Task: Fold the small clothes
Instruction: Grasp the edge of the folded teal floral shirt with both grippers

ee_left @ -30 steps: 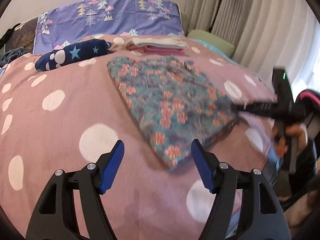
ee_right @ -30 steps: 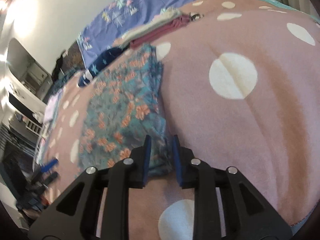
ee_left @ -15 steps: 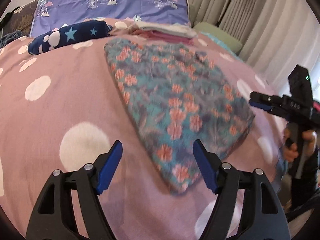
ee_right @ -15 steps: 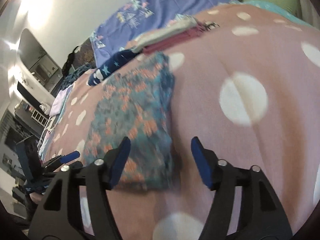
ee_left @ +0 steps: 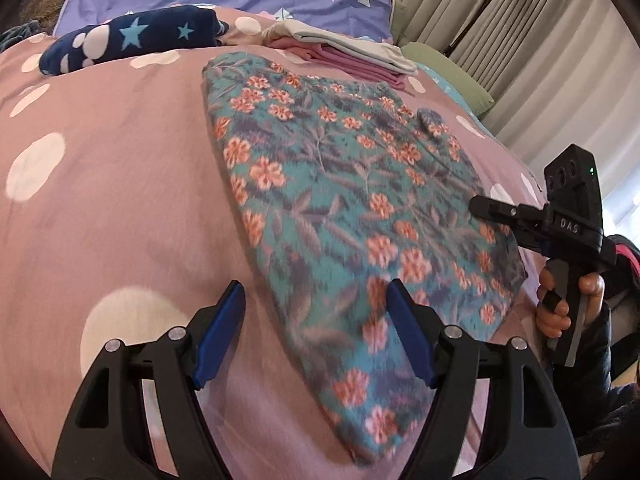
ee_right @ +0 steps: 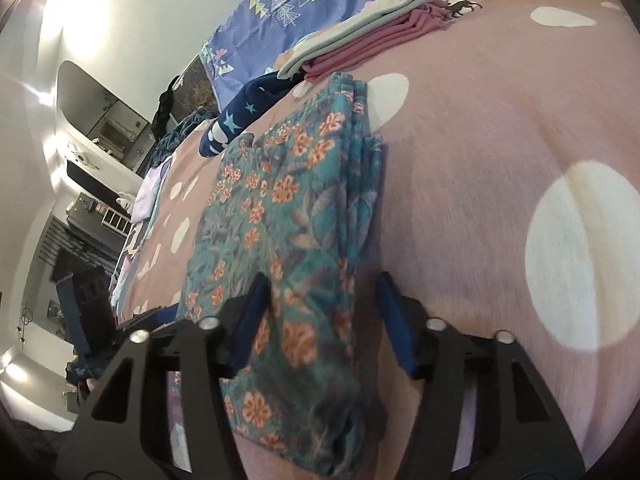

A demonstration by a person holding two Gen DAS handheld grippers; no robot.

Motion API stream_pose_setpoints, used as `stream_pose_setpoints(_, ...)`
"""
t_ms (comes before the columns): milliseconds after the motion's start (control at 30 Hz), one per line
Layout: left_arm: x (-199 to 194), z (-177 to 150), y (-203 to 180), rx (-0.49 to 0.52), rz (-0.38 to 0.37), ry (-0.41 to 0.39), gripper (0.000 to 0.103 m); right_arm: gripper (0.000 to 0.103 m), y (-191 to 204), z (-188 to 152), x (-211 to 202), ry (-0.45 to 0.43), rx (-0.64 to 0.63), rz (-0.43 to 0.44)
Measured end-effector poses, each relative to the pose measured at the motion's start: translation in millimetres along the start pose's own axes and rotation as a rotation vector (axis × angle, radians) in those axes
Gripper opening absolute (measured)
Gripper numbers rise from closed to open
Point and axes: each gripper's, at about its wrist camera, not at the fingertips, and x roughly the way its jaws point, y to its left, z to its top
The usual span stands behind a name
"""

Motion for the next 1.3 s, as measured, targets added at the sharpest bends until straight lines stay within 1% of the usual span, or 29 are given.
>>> stream_pose_setpoints(33,2.6,3.9,1.7,-0.004,-0.005,0.000,0.074,0.050,-1.4,3.8,2.5,0.007,-0.002,0.013)
stream_pose_setpoints(100,9.3,14.0,4.9,-0.012,-0.016,-0.001,0.074,0.047,-3.0,11.6,7.8,0.017,-0.005,0.028)
stream_pose_setpoints(233,21.0,32.2,6.8,-0.010,-0.021,-0.004,0.074,0.047,-7.1,31.6,19.2,0.037,0.008,0.060)
stream_pose_setpoints(467,36.4,57.2,12.3,0.010,-0.022,0.011,0.074,0.047,-5.1,57.5,35.9,0.060,-0.023,0.074)
stream_pose_setpoints(533,40.9,65.9,15.3,0.010,-0.022,0.011,0.072,0.047,-5.1,67.4,42.6,0.069,-0.035,0.075)
stream_pose_setpoints(733,55.4,90.8,32.0,-0.024,-0.032,0.009,0.055,0.048,-1.5,89.4,61.8,0.088,-0.071,0.063)
stream_pose_setpoints(800,59.3,96.9,34.7,-0.018,-0.021,0.006,0.045,0.047,0.7,93.4,66.2,0.090,-0.088,0.051)
stream_pose_setpoints(833,60.3,98.7,35.4,-0.014,-0.013,0.006,0.042,0.043,2.7,94.6,67.3,0.089,-0.103,0.038)
stream_pose_setpoints(867,60.4,99.7,35.3,-0.009,-0.004,0.005,0.032,0.040,3.6,94.7,67.9,0.088,-0.119,0.022)
stream_pose_setpoints(900,59.5,100.6,35.1,-0.001,0.007,0.001,0.022,0.033,5.9,93.7,67.2,0.081,-0.140,-0.003)
stream_pose_setpoints(933,57.8,100.8,35.0,-0.001,0.008,-0.005,0.018,0.027,7.9,93.0,65.6,0.070,-0.150,-0.016)
stream_pose_setpoints(967,54.8,100.8,34.4,0.000,0.007,-0.014,0.013,0.025,9.4,91.5,63.1,0.060,-0.155,-0.017)
stream_pose_setpoints(1000,49.2,101.5,32.0,0.006,0.005,-0.031,0.011,0.020,12.4,89.7,58.3,0.043,-0.158,-0.016)
stream_pose_setpoints(1033,42.8,102.1,29.0,0.016,0.004,-0.047,0.011,0.017,15.2,88.5,52.8,0.028,-0.162,-0.016)
stream_pose_setpoints(1167,12.2,105.6,1.4,0.106,0.023,-0.134,0.010,0.015,36.8,85.6,23.5,-0.058,-0.206,-0.003)
stream_pose_setpoints(1233,-8.5,107.2,-18.7,0.175,0.039,-0.188,0.009,0.015,55.9,80.3,1.1,-0.125,-0.264,-0.017)
stream_pose_setpoints(1300,-25.3,109.0,-34.7,0.222,0.052,-0.233,0.009,0.015,70.8,74.4,-18.0,-0.186,-0.317,-0.046)
